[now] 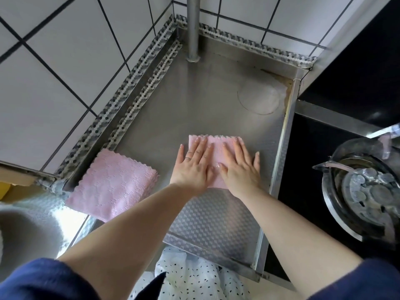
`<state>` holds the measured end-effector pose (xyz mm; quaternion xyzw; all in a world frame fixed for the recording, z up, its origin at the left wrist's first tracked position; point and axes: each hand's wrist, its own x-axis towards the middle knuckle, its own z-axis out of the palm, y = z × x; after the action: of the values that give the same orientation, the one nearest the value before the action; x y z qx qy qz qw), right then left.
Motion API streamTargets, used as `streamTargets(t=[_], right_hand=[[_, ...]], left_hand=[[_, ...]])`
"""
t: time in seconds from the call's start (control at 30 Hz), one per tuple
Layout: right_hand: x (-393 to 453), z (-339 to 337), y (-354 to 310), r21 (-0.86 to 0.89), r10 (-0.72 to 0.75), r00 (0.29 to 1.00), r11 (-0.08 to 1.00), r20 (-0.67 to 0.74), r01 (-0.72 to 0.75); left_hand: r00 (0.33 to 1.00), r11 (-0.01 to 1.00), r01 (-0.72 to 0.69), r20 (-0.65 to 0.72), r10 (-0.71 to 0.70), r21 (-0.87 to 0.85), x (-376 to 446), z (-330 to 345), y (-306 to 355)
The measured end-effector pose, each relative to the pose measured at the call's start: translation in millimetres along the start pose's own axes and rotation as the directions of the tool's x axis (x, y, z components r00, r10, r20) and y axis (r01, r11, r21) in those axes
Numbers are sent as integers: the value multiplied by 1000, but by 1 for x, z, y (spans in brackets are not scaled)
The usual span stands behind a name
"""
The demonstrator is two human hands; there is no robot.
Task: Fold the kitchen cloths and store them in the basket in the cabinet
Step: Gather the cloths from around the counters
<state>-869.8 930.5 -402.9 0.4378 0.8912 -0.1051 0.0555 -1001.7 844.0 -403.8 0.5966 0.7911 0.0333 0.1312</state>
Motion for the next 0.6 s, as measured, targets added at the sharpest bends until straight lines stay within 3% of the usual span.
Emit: streamTargets(t=[0.2,0.37,0.5,0.6], right_hand=[[1,-5,1,-2,37,997,999,62,-37],[-14,-13,9,107,99,990,990,-98,-88],[-26,-13,12,257,131,984,962,-118,-98],[-23,-13,10,431,134,986,899,-98,-79]], left_hand=[[998,999,47,47,-47,0,1,-5,1],[976,976,217,34,-216,-28,-12,-10,-8],[974,947,218,-10,-227,-237,-19,-19,-3],[967,840,190,-50,-249,-508,-15,-30,5]])
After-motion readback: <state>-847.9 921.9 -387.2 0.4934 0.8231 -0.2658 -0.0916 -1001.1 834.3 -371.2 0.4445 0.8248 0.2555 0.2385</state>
